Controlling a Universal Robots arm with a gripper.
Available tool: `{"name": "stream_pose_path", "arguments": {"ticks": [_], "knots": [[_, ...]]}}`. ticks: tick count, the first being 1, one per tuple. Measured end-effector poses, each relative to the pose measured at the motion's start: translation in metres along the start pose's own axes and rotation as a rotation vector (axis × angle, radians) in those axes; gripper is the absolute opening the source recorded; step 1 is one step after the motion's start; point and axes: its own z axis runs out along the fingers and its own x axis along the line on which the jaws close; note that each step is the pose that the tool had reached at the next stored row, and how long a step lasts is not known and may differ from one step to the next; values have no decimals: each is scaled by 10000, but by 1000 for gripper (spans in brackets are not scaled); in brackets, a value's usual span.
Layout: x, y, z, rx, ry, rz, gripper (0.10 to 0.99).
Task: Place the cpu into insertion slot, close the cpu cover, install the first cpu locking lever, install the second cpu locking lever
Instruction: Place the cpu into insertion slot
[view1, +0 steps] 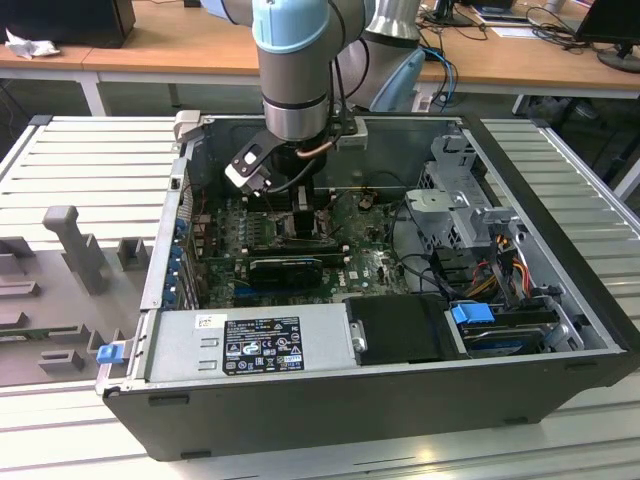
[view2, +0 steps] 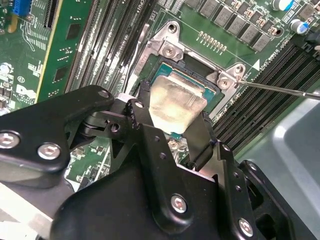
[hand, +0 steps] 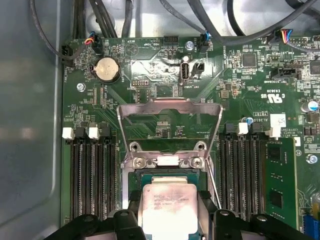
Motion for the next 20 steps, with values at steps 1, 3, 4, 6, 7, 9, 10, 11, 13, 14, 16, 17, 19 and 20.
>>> {"name": "stream_pose_path", "arguments": {"ticks": [1, 3, 4, 6, 7, 9, 10, 11, 13, 14, 16, 17, 19, 20], "knots": [[0, -1, 1, 1, -2, 5, 529], [0, -1, 1, 1, -3, 5, 529], [0, -1, 2, 0, -3, 5, 529], [0, 0, 2, -1, -4, 5, 529], [0, -1, 2, 0, -3, 4, 537], [0, -1, 2, -1, 13, 8, 604], [0, -1, 2, 0, 20, 9, 604], [0, 0, -5, 1, 37, 9, 604], [0, 2, -31, 0, 53, 10, 604], [0, 3, -45, 0, 55, 11, 604], [1, 7, -83, 1, 57, 10, 604], [1, 8, -98, 1, 57, 10, 604], [2, 11, -130, 1, 57, 11, 525], [2, 12, -145, 1, 56, 10, 459]]}}
